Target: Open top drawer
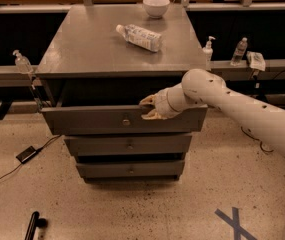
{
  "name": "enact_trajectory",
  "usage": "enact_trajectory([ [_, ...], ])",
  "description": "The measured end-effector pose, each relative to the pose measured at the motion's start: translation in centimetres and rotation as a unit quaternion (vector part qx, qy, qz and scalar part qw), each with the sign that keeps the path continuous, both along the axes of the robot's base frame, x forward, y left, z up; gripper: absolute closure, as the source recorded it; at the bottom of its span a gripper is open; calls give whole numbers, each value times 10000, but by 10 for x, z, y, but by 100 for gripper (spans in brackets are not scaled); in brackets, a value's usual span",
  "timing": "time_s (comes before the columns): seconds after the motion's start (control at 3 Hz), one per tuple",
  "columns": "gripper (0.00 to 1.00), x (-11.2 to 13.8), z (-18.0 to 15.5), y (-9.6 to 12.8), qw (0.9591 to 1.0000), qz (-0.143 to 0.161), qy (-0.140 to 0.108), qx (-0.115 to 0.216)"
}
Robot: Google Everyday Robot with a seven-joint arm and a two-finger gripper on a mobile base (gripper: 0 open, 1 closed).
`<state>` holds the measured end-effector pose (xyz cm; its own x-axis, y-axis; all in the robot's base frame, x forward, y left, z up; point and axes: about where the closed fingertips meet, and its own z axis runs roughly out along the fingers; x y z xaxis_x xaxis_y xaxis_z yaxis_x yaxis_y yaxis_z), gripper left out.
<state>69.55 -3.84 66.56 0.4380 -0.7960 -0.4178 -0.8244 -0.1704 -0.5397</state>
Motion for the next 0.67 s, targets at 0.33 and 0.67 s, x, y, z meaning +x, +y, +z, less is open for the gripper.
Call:
enact_trajectory([
  [0.33,13,0,0,0,10000,0,0,0],
  [0.67,0,-7,7,4,10000,12,5,-47],
])
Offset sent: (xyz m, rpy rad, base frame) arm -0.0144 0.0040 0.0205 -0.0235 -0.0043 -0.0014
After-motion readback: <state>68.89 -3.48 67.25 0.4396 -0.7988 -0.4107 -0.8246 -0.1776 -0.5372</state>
